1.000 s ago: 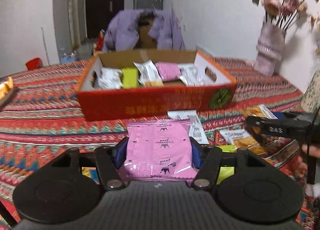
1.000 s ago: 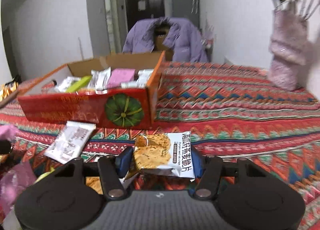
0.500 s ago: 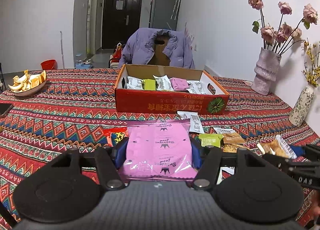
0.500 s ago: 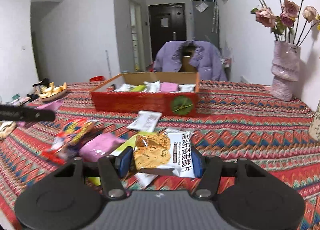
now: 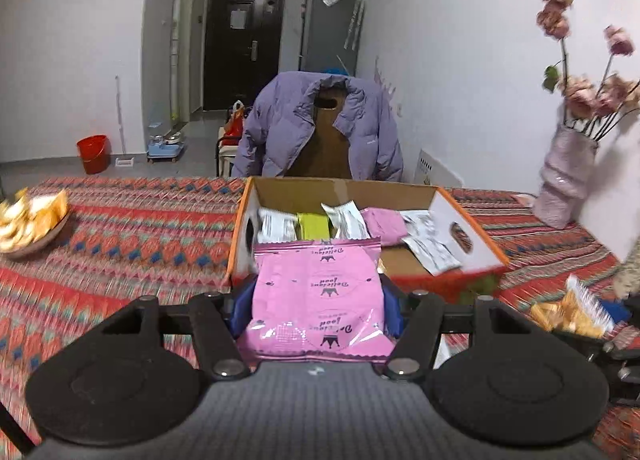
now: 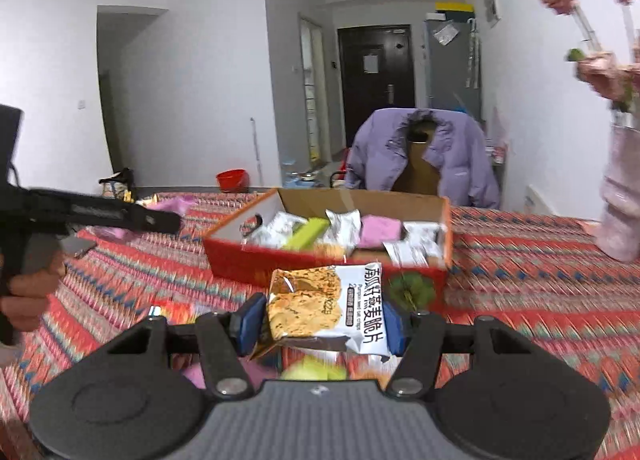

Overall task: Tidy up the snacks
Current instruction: 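Carry both packets into the box and open both tools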

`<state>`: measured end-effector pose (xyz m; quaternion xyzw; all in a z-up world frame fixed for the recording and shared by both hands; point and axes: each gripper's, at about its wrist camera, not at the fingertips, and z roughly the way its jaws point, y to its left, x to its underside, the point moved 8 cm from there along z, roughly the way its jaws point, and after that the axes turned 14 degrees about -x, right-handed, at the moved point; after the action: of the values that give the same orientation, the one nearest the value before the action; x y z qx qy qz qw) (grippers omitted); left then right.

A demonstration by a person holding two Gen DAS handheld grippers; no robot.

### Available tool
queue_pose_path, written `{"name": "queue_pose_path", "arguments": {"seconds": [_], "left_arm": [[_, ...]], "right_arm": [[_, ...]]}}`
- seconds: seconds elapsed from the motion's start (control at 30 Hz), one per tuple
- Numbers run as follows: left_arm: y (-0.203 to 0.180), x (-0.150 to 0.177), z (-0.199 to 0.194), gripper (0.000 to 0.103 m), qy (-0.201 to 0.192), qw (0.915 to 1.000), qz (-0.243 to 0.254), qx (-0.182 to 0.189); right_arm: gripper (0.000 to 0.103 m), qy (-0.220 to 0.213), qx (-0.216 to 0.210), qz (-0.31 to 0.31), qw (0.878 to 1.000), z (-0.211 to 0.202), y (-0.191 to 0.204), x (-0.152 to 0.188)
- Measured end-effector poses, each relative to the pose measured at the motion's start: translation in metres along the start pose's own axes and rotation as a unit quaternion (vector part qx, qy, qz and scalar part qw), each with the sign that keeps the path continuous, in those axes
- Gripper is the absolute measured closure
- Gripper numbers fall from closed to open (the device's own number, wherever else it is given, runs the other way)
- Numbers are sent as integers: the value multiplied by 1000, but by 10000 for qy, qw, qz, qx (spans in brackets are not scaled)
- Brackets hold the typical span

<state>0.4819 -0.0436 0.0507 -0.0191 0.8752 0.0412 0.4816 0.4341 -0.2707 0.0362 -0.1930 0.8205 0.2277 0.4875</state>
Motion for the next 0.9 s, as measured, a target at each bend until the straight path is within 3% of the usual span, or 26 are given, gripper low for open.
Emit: {"name": "queue_pose_path", "arguments": {"seconds": [0.17,0.3,0.37,0.43,0.47,0.5,0.67,0.77,0.9], "left_arm": [[-1,-28,89,41,420,9989,47,-197],[-2,-29,143,41,641,9970,94,-415],[-6,-25,158,40,741,9966,146,-327],[-8,-19,165,36,776,9966,202,-211],[-10,-17,166,27,769,9966,243,-186],[-11,-16,166,23,705,9971,263,-126],[-7,-18,162,22,601,9978,295,14],[-1,-26,156,22,673,9975,144,137],[9,-37,134,22,485,9988,95,-17]], "right_arm": [[44,291,64,9,9996,82,-48,-42],[44,592,141,150,9980,147,-80,-52],[44,724,130,269,9969,173,-91,-51],[42,917,130,322,9952,194,-96,-44],[38,996,177,329,9943,204,-99,-40],[33,1042,254,346,9936,210,-101,-36],[30,971,252,504,9937,218,-106,-31],[29,885,324,470,9944,206,-104,-35],[29,796,438,389,9951,180,-102,-48]]}}
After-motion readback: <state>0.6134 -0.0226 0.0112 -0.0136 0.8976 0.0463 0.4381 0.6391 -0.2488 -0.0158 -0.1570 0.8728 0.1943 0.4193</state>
